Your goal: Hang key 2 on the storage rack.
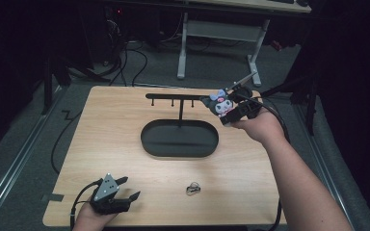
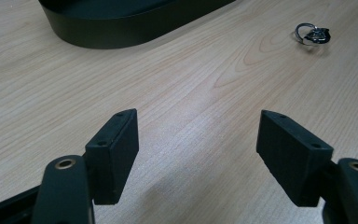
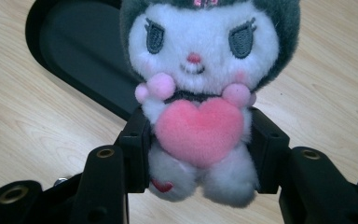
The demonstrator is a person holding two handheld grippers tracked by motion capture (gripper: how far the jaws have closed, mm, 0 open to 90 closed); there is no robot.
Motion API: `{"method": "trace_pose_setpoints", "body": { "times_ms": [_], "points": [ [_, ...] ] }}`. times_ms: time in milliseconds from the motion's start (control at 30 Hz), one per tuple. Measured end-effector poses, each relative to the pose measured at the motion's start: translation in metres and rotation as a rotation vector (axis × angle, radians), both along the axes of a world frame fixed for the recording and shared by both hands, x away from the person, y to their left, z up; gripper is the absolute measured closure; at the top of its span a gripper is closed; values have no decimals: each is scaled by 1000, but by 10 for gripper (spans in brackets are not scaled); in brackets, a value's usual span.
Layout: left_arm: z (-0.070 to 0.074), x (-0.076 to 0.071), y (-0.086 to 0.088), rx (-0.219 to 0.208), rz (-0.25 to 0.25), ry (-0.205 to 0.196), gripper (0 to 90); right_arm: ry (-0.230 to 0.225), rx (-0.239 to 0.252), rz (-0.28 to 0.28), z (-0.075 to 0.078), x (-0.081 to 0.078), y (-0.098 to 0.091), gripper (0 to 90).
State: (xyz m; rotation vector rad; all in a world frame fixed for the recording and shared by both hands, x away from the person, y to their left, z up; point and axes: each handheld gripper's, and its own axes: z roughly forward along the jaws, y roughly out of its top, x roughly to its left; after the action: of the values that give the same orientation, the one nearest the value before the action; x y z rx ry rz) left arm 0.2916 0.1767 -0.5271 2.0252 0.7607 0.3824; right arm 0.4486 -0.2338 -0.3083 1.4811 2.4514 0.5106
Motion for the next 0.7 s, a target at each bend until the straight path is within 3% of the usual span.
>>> {"method": "trace_pose_setpoints", "body": {
  "times_ms": [333, 700],
  "points": [
    [-2, -1, -4, 14, -19, 5, 302, 22, -5, -18, -22, -11, -17, 511],
    [-3, -2, -6, 22, -25, 8, 303, 51, -6, -19, -52, -9, -19, 510]
  ]
}}
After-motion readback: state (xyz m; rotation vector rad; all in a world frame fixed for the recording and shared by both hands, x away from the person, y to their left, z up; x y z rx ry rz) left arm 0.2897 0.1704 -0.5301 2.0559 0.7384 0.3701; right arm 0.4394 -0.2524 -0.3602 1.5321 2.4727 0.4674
